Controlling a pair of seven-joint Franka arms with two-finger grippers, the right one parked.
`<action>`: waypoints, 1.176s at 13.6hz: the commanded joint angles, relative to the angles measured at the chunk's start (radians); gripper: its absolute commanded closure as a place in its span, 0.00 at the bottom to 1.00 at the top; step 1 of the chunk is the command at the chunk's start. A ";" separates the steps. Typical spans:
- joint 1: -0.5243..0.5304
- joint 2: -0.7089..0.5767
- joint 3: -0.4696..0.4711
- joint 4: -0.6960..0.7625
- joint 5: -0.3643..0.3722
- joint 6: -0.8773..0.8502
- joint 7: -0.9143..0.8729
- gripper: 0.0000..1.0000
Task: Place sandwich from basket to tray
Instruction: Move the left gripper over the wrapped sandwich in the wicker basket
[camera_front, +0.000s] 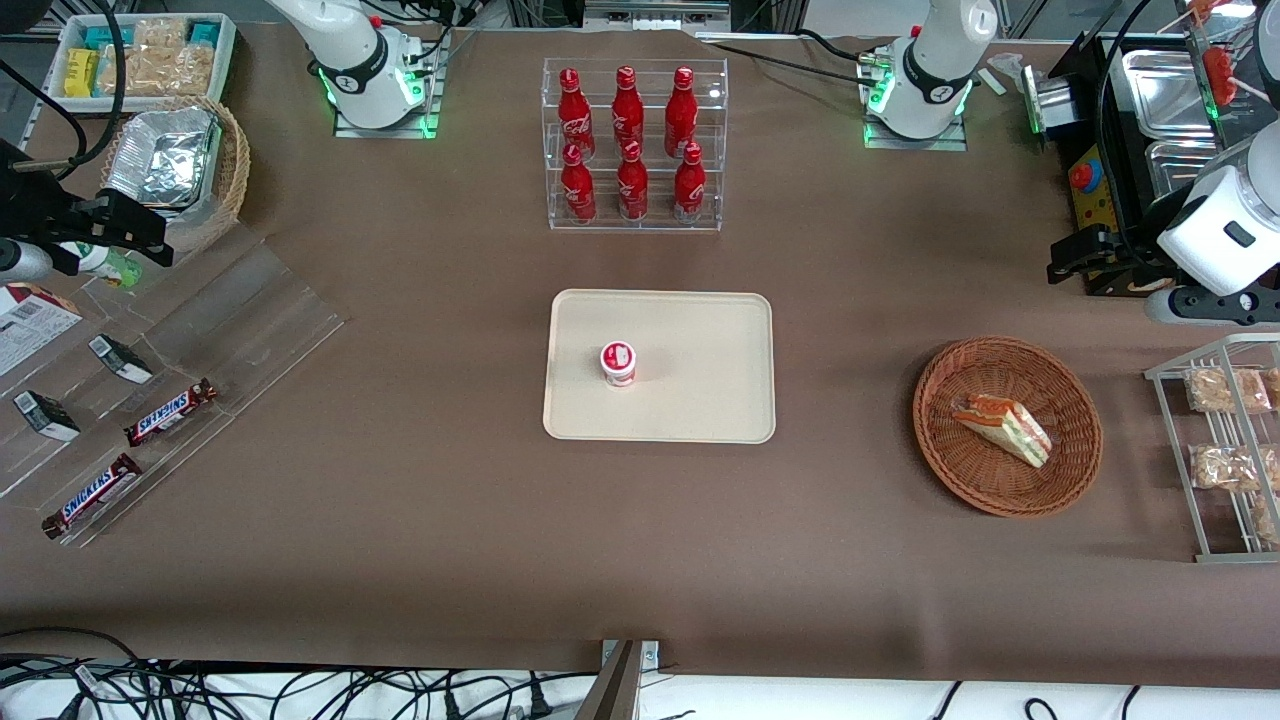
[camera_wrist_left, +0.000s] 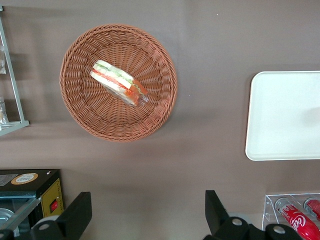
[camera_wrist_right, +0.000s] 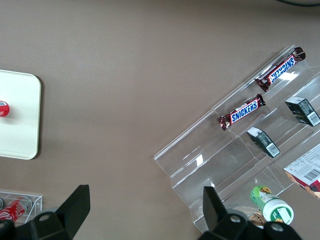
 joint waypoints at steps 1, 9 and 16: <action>0.000 0.012 0.010 0.008 -0.011 0.005 0.004 0.00; 0.020 0.125 0.046 0.012 -0.006 0.123 -0.210 0.00; 0.040 0.188 0.049 -0.174 0.040 0.451 -0.585 0.00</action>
